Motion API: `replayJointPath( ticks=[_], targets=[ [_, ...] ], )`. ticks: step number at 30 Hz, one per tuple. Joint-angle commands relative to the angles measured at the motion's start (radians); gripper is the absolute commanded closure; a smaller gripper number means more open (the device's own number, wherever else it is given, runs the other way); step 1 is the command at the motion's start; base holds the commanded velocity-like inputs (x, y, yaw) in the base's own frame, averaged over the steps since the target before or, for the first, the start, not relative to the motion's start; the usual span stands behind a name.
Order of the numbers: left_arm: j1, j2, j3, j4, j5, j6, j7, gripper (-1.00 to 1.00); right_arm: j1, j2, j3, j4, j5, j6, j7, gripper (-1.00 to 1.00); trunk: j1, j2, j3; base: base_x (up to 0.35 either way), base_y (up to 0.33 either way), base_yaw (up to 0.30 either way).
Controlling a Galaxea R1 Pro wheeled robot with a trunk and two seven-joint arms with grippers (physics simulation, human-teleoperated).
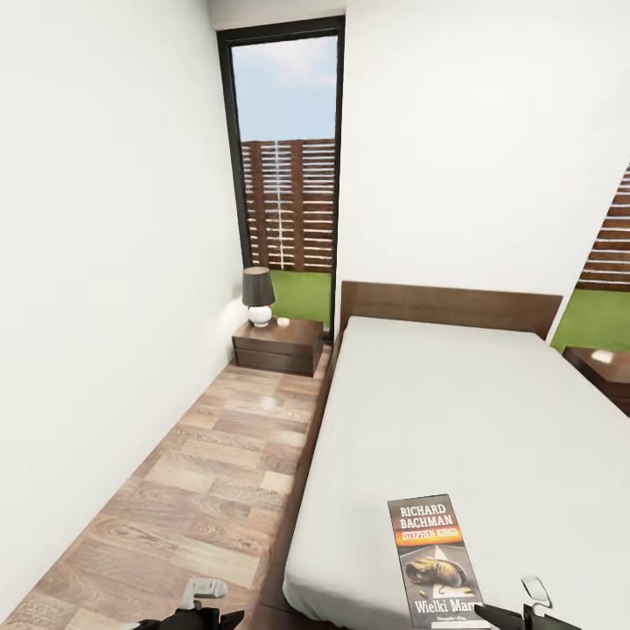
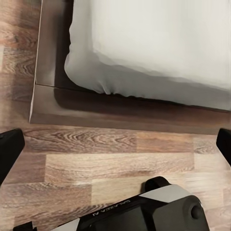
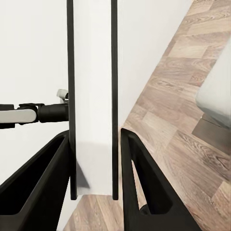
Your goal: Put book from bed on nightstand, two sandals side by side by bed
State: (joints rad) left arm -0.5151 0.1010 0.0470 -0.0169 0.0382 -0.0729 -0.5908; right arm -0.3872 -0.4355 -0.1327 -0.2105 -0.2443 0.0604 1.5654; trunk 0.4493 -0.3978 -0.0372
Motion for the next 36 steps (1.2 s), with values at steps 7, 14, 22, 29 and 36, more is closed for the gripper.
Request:
replayJointPath(
  ticks=[7, 14, 22, 29, 36],
  targets=[
    [-0.001, 0.0, 0.004, 0.002, 0.003, -0.001, -0.004, -1.0, -0.001, 0.0, 0.001, 0.0, -0.003, 0.007, 0.004, 1.0, 0.001, -0.002, 0.009, 0.0, 0.0, 0.0],
    [-0.001, 0.0, 0.004, 0.002, 0.003, -0.001, -0.004, -1.0, -0.001, 0.0, 0.001, 0.0, -0.003, 0.007, 0.004, 1.0, 0.001, -0.002, 0.02, 0.0, 0.0, 0.0],
    [-0.001, 0.0, 0.004, 0.002, 0.003, -0.001, -0.004, -1.0, -0.001, 0.0, 0.001, 0.0, -0.003, 0.007, 0.004, 1.0, 0.001, -0.002, 0.033, 0.0, 0.0, 0.0],
    [-0.001, 0.0, 0.004, 0.002, 0.002, -0.001, -0.004, -1.0, -0.001, -0.001, 0.0, 0.0, -0.005, 0.007, 0.004, 1.0, 0.001, -0.002, 0.037, 0.0, 0.0, 0.0],
    [-0.001, 0.0, 0.004, 0.002, 0.003, -0.001, -0.004, -1.0, -0.001, 0.0, -0.001, 0.0, -0.006, 0.007, 0.004, 1.0, 0.001, -0.002, 0.037, 0.0, 0.0, 0.0]
  ],
)
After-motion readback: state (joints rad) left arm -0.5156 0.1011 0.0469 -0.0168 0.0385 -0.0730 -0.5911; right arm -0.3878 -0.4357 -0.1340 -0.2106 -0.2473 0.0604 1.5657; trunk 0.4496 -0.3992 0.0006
